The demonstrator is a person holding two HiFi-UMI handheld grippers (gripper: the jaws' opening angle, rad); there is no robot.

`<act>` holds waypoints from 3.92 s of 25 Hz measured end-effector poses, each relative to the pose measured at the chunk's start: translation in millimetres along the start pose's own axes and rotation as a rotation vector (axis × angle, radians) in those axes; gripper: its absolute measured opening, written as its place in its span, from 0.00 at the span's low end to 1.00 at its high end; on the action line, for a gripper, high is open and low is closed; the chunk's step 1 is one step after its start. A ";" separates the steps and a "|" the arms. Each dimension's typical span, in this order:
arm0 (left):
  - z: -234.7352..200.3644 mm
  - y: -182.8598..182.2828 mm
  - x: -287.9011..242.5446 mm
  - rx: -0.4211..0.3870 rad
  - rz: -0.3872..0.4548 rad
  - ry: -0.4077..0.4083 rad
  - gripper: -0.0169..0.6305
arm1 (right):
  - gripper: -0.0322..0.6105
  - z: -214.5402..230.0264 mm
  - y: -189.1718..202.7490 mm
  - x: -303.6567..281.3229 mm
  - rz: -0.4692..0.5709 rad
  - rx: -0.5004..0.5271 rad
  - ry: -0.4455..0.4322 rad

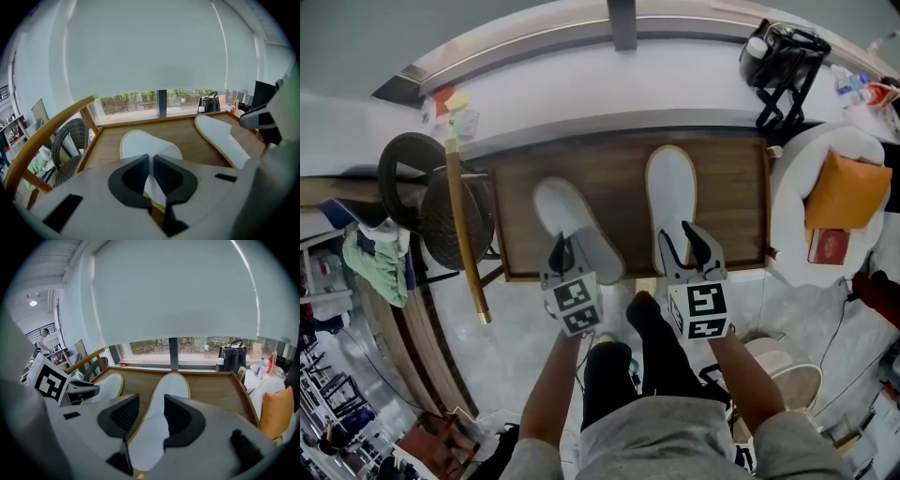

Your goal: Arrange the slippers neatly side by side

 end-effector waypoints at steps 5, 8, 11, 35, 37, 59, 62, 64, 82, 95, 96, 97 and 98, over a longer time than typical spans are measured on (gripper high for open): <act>13.1 -6.1 6.7 -0.021 0.026 0.053 0.08 | 0.32 3.6 -0.2 3.2 0.002 -0.009 -0.001; 22.0 -8.7 9.4 -0.035 0.028 0.082 0.08 | 0.32 4.2 -2.3 5.6 0.005 -0.007 0.000; 29.3 -17.5 10.0 -0.053 0.043 0.100 0.08 | 0.32 5.4 -5.4 6.4 0.012 -0.003 0.003; 89.4 -42.9 -16.0 -0.189 0.081 0.340 0.08 | 0.32 19.1 -4.4 -1.7 -0.013 -0.049 0.086; 90.1 -42.1 -18.0 -0.203 0.079 0.354 0.08 | 0.32 19.3 -5.9 -2.9 -0.013 -0.050 0.087; 63.5 -39.2 22.4 -0.110 0.039 0.387 0.38 | 0.29 10.3 -48.6 47.0 0.059 0.078 -0.075; 49.4 -45.3 60.9 -0.098 0.075 0.353 0.38 | 0.23 15.3 -59.9 85.7 0.085 0.094 -0.105; 43.7 -56.2 84.8 -0.099 0.113 0.353 0.38 | 0.18 24.5 -69.7 111.5 0.109 0.108 -0.092; 55.9 -114.7 280.3 -0.094 0.403 0.326 0.07 | 0.11 43.8 -79.2 314.3 0.340 0.022 0.099; 44.1 -123.3 322.5 -0.014 0.471 0.319 0.07 | 0.11 1.3 -103.5 319.9 0.425 0.024 0.034; 42.4 -121.8 323.3 0.003 0.464 0.325 0.07 | 0.11 0.0 -103.9 319.3 0.422 0.026 0.031; 40.4 -121.2 323.8 0.018 0.460 0.328 0.07 | 0.11 -1.3 -104.8 318.3 0.420 0.028 0.028; 38.3 -121.1 324.2 0.030 0.457 0.329 0.07 | 0.11 -2.5 -106.0 316.9 0.418 0.032 0.026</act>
Point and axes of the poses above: the fingertips, and each gripper's own axes: x backward along the fingers, z to its right, y out of its underside, the point moved 2 cm from there along x, backward along the fingers, and after that the axes turned 1 degree about -x, right-handed, at the moved point
